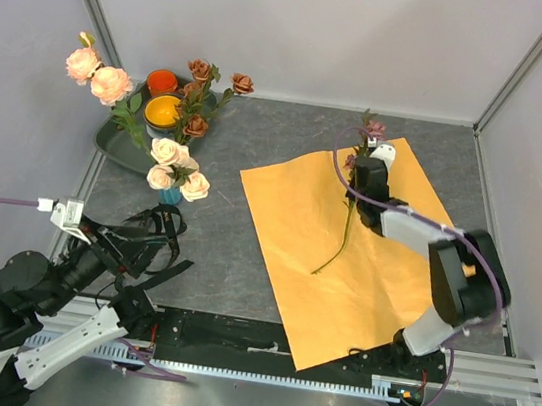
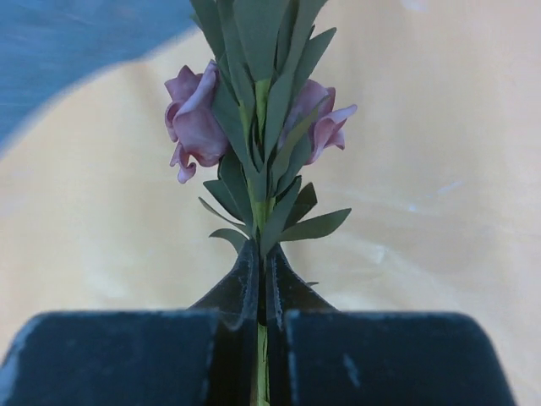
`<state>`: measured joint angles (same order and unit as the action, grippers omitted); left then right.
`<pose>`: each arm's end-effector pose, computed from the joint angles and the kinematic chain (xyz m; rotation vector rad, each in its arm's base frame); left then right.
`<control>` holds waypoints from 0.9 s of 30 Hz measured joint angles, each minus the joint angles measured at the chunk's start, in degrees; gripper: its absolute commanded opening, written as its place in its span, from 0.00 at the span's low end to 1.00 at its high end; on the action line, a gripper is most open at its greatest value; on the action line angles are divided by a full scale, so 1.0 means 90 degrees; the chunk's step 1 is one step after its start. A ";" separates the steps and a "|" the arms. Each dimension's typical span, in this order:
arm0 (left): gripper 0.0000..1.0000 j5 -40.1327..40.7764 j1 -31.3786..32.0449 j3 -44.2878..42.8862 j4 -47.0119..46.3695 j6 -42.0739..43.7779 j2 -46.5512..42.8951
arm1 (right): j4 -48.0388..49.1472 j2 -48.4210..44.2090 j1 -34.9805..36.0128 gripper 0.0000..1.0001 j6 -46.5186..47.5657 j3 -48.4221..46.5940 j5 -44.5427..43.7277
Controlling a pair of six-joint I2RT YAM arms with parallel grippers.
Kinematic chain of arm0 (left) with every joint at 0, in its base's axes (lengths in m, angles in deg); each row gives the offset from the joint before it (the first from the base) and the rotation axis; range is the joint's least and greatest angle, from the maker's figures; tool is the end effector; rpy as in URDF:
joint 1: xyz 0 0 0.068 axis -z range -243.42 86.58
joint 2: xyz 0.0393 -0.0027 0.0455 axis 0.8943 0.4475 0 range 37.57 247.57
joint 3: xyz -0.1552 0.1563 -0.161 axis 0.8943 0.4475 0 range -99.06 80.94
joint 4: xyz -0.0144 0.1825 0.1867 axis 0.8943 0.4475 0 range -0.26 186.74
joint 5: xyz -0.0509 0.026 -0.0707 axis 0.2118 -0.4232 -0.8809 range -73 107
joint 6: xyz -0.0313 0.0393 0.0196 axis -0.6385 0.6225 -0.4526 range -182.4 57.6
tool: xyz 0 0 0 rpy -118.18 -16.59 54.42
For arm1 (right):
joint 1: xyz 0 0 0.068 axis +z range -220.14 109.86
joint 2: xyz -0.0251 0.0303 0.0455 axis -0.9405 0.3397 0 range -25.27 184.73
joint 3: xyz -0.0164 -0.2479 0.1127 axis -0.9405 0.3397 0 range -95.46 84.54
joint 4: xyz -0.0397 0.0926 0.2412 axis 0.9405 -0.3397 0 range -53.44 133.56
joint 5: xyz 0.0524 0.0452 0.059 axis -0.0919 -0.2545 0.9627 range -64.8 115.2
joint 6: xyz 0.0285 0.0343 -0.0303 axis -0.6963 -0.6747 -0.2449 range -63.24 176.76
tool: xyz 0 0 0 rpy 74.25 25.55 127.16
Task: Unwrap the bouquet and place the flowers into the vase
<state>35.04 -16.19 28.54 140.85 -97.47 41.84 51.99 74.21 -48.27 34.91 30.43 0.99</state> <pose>-0.0033 0.0197 0.3500 -0.0733 1.6869 -0.8433 0.3426 0.1218 0.1777 0.2286 2.1390 -0.0281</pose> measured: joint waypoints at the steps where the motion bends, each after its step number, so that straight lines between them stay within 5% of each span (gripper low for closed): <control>1: 0.82 -0.0160 0.0000 -0.0024 -0.0051 0.0000 0.0046 | 0.0151 -0.0311 0.0085 0.00 0.0046 0.0194 0.0078; 15: 0.77 -0.2159 0.0000 0.0328 -0.0967 -0.0007 0.0301 | 0.2645 -0.5287 0.1394 0.00 -0.0969 0.2157 0.1904; 20: 0.80 -0.2902 0.0000 -0.0046 -0.1428 0.0017 0.0661 | 0.2973 -0.5569 0.1409 0.00 -0.1666 0.2021 0.2820; 27: 0.85 -0.3976 0.0000 -0.1843 -0.2450 0.0316 0.2385 | 0.4427 -0.4680 0.1515 0.00 -0.2897 0.0806 0.4269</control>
<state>-0.74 -16.19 11.95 118.80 -94.63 63.30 91.83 32.09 -34.64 8.84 37.69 39.42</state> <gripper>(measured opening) 0.842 0.018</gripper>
